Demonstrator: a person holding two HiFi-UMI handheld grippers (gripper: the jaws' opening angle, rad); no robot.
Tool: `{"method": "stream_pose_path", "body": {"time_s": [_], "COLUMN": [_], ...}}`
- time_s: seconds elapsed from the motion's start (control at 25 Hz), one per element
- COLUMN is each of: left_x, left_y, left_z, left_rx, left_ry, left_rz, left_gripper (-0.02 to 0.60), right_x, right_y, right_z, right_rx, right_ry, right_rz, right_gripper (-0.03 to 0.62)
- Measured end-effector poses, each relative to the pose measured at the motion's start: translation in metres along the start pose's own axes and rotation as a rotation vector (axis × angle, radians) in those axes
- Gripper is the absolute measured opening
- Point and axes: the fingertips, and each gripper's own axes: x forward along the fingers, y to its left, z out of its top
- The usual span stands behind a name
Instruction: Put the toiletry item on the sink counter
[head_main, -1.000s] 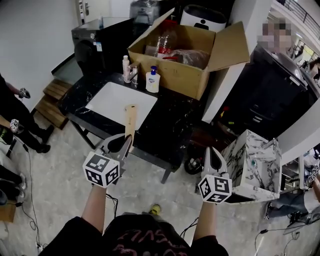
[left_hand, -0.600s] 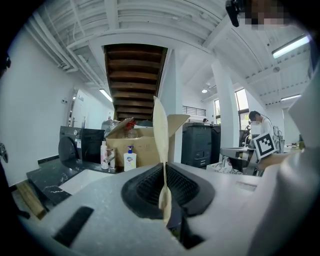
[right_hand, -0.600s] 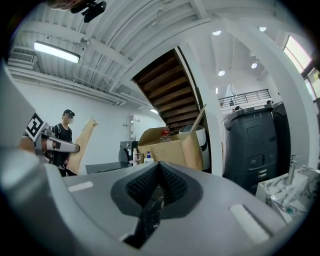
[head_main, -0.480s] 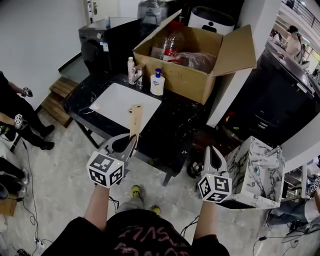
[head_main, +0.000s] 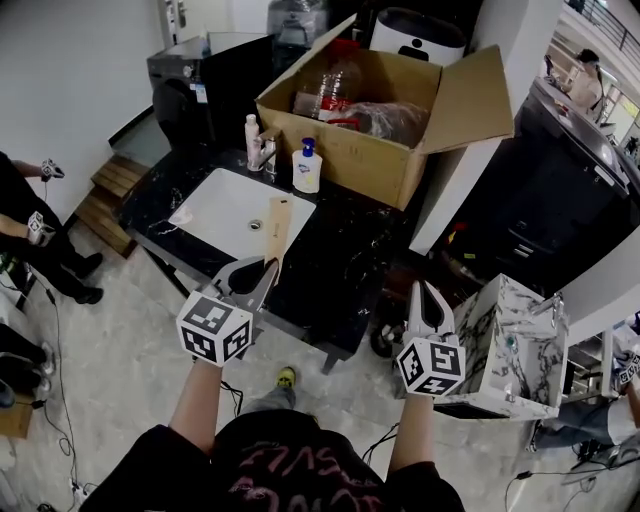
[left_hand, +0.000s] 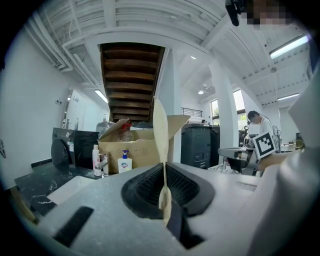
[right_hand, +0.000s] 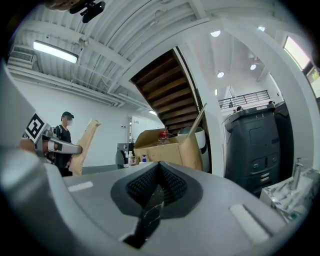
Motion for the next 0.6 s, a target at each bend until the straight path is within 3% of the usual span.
{"method": "stream_pose_path", "body": {"time_s": [0.6], "left_x": [0.08], "left_y": [0.064], "left_z": [0.008], "left_rx": [-0.024], "left_ry": [0.009], "left_rz": [-0.091], "left_gripper": [0.018], "right_x": [0.083], "right_y": [-0.009], "right_z": [0.007], "right_rx": [-0.035], "right_ry": [0.024], "right_rz": [-0.08], "right_gripper": [0.012]}}
